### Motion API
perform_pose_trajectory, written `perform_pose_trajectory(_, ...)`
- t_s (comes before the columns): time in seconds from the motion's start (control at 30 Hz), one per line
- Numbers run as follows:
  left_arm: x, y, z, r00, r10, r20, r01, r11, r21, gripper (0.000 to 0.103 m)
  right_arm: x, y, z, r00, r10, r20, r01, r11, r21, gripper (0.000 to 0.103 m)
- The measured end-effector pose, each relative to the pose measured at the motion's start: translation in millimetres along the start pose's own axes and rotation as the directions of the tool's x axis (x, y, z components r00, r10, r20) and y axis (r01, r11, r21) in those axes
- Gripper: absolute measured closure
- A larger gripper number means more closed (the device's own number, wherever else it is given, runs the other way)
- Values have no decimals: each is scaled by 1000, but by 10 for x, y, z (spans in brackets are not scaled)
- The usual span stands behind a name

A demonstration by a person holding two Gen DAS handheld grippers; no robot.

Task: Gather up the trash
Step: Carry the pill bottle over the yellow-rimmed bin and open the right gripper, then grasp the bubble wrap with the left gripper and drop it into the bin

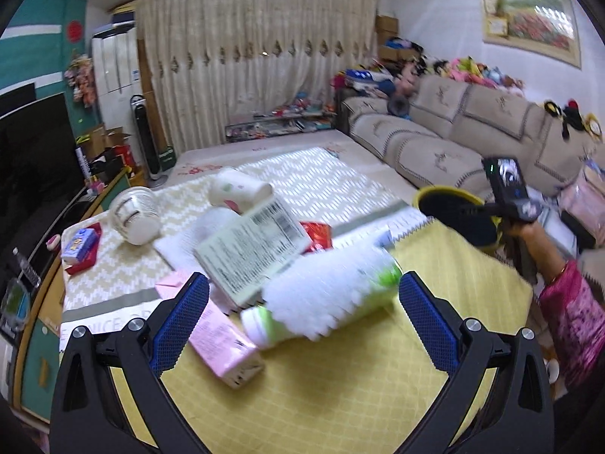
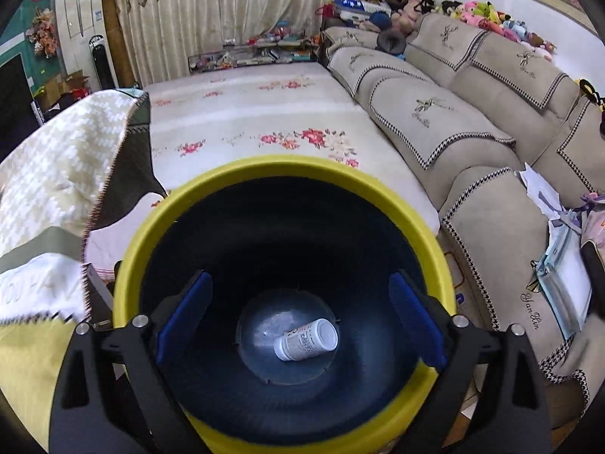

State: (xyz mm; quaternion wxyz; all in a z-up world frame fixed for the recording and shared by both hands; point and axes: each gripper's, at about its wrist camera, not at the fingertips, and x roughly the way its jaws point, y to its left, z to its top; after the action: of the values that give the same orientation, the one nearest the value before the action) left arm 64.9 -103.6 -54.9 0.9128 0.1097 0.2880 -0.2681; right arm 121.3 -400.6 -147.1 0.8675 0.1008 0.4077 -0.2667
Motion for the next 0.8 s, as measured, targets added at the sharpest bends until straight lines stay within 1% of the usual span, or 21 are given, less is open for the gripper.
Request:
perform_pose_trajectory(0.1,83,-80,-44,1000,-9,-3,9,999,47,4,-212,-54,-83,999,7,33,-8,1000,10,11)
perform_pose_trajectory(0.2,207,-108,-53,1000,-16,-11,17,996,88,10,-364,-96,-152,999,10,52,-10,1000,8,10)
perform_pose_trajectory(0.27,310,-139,-64,999,-21,-27,24,993,112,20,-439,-123,-186,998,7,61,-8,1000,11,10)
perform_pose_trajectory(0.3,370,-142,-68,999,-16,-37,20,992,121,23,-470,-138,-198,998,13,63,-14,1000,16,10)
perform_pose_trajectory(0.37,497,-113,-75,998,-8,-63,16,991,133,34,-504,-146,-213,997,31,64,-33,999,23,10)
perform_pose_trajectory(0.4,544,-107,-74,997,-6,-73,15,991,136,36,-509,-143,-220,997,37,65,-39,999,24,10)
perform_pose_trajectory(0.43,587,-103,-70,997,-8,-81,19,990,138,43,-515,-139,-221,997,43,66,-44,999,24,10)
perform_pose_trajectory(0.47,613,-91,-74,997,-9,-82,21,990,139,52,-518,-134,-223,996,49,68,-51,998,25,10)
perform_pose_trajectory(0.5,613,-84,-69,997,-11,-78,21,990,139,57,-518,-126,-223,996,54,68,-56,998,25,10)
perform_pose_trajectory(0.53,601,-81,-62,997,-17,-70,27,990,139,67,-511,-119,-219,996,60,66,-62,998,26,10)
perform_pose_trajectory(0.57,583,-72,-48,998,-33,-58,41,990,138,75,-506,-102,-223,996,62,65,-64,998,25,10)
perform_pose_trajectory(0.6,569,-71,-39,998,-48,-44,53,989,141,78,-496,-91,-230,996,65,62,-67,997,23,10)
perform_pose_trajectory(0.63,539,-76,-32,998,-62,-26,65,987,148,85,-488,-72,-238,996,69,59,-70,997,23,10)
perform_pose_trajectory(0.7,459,-103,-10,999,-52,14,49,983,174,89,-461,-63,-255,995,81,50,-82,996,27,10)
perform_pose_trajectory(0.8,385,-132,58,999,-34,40,25,981,193,90,-456,-55,-279,995,87,46,-88,996,28,10)
